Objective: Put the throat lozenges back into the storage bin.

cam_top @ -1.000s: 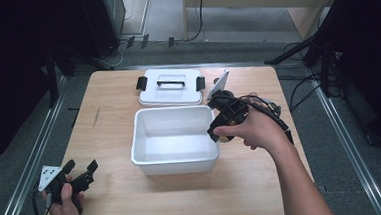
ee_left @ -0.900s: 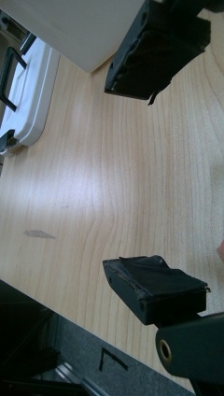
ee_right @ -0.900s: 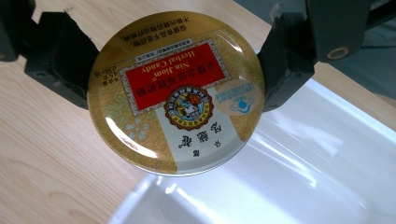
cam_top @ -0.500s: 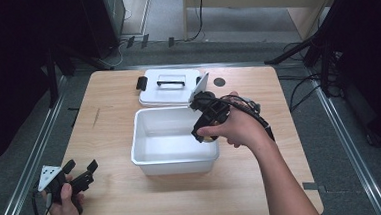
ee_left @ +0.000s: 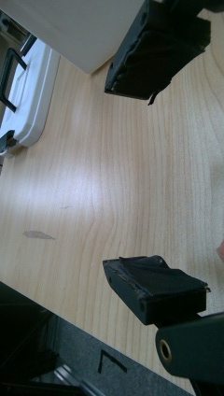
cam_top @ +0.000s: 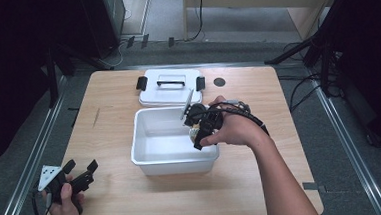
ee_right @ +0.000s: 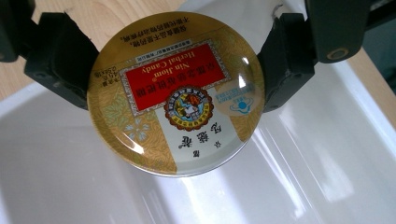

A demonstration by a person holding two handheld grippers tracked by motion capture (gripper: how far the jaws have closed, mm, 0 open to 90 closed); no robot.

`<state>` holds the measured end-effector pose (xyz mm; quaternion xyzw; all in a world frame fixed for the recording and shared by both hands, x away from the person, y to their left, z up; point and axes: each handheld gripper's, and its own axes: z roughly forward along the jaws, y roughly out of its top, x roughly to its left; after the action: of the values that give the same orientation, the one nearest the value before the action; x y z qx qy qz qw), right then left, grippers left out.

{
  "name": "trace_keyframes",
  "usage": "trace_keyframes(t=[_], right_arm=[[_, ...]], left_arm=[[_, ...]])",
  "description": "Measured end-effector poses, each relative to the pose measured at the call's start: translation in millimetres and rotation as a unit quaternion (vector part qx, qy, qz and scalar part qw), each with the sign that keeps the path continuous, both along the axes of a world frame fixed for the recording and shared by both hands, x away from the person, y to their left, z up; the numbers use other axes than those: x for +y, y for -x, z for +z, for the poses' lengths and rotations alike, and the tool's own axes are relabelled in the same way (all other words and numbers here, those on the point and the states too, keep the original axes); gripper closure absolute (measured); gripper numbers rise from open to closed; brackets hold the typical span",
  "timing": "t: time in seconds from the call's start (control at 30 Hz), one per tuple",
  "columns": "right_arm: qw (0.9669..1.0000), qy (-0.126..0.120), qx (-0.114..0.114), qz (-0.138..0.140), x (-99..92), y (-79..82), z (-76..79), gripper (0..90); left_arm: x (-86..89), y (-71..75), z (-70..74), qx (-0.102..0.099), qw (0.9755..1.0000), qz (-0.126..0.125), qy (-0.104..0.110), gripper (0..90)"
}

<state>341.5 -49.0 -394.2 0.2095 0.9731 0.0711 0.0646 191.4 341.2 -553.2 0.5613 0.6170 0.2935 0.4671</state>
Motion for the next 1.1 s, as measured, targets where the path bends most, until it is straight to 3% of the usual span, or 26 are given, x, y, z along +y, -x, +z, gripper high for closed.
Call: trace_keyframes(t=[0.43,0.77,1.1], right_arm=[[0.9994,0.015,0.006,0.029,4.2,-4.5,-28.7,20.1],[0.9995,0.028,0.014,0.003,8.0,-5.5,-39.8,19.9],[0.9995,0.029,0.014,0.001,8.5,-5.3,-40.3,19.8]], left_arm=[[0.4,0.1,0.0,0.002,1.0000,-0.002,-0.002,14.1],[0.7,-0.2,0.0,0.003,1.0000,-0.002,0.000,14.2],[0.8,-0.2,0.0,0.003,1.0000,-0.002,0.001,14.2]])
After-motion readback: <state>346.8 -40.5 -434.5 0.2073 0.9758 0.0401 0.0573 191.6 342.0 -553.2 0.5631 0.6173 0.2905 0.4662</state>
